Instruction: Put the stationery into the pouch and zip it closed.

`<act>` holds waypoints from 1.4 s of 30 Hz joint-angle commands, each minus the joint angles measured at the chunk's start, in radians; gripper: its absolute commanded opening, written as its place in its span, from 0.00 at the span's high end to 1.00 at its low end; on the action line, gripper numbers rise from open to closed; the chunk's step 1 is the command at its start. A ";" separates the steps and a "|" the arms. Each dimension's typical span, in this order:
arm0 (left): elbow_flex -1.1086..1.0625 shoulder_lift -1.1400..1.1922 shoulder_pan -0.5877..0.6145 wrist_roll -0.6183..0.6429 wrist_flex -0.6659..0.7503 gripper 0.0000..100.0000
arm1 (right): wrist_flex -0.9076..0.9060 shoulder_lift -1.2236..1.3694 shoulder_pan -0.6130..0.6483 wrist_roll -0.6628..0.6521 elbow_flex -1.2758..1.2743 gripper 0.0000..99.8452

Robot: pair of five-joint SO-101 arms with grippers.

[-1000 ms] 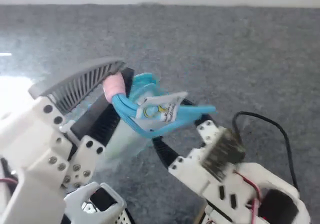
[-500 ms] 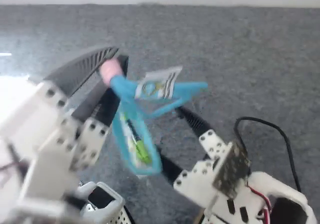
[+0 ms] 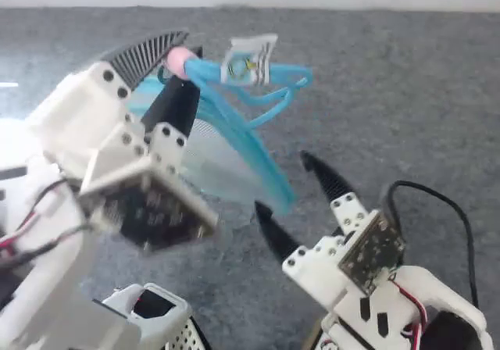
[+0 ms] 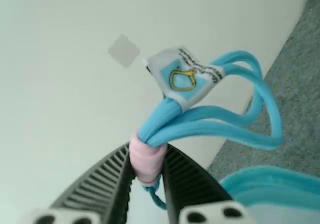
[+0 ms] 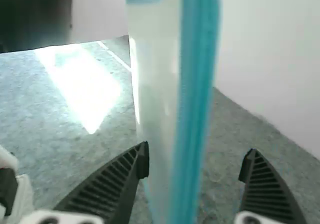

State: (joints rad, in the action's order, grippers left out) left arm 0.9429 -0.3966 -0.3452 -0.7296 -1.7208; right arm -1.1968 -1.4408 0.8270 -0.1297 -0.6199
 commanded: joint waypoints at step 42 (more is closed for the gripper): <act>0.038 0.020 -0.035 0.204 -0.015 0.99 | 0.165 0.199 0.113 -0.028 -0.020 0.81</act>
State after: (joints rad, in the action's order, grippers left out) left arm 0.9521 -0.3705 -0.3728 -0.5470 -1.7346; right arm -1.0602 -1.2612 0.9574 -0.1695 -0.6659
